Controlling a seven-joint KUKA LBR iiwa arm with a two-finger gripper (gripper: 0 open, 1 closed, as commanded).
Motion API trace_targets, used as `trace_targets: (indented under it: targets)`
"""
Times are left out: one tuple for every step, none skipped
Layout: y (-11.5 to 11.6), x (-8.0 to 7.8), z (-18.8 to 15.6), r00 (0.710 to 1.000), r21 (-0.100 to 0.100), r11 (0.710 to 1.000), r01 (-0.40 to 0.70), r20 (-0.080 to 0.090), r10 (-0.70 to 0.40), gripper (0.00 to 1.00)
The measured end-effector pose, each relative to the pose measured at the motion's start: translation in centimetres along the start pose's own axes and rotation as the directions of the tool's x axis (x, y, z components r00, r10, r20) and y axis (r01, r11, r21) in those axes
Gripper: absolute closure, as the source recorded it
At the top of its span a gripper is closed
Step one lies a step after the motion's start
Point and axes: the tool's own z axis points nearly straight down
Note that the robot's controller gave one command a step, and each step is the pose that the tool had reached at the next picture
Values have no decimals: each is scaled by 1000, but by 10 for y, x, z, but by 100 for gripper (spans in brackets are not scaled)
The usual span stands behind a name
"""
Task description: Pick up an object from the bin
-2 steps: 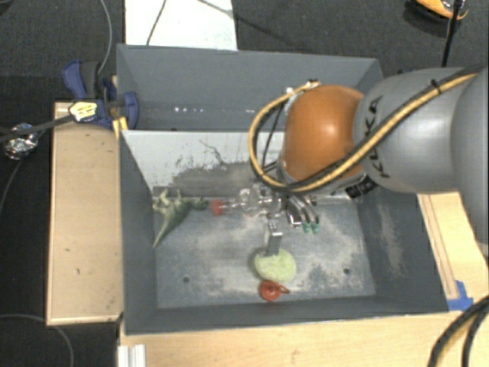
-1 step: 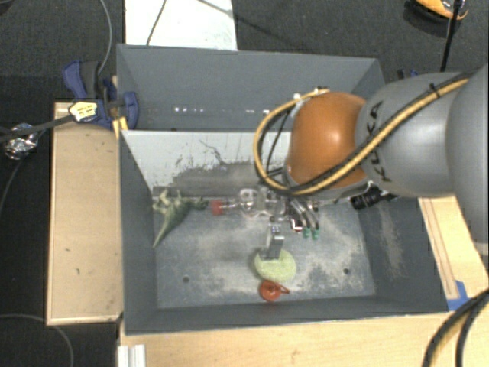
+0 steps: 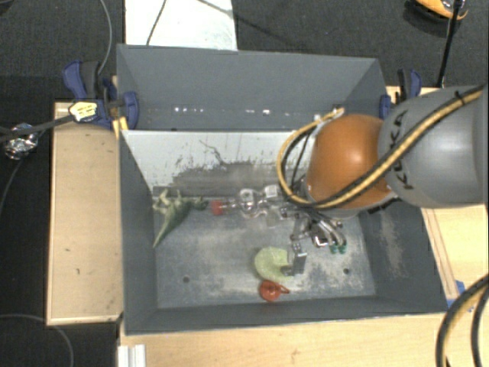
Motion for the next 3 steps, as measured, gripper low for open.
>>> trace_targets:
  targets:
    - [-27, 12, 26, 998, 6, 998, 55, -4, -55, 0]
    - [6, 16, 33, 963, 1, 963, 270, 2, -270, 100]
    - [6, 16, 33, 963, 1, 963, 269, 2, -269, 100]
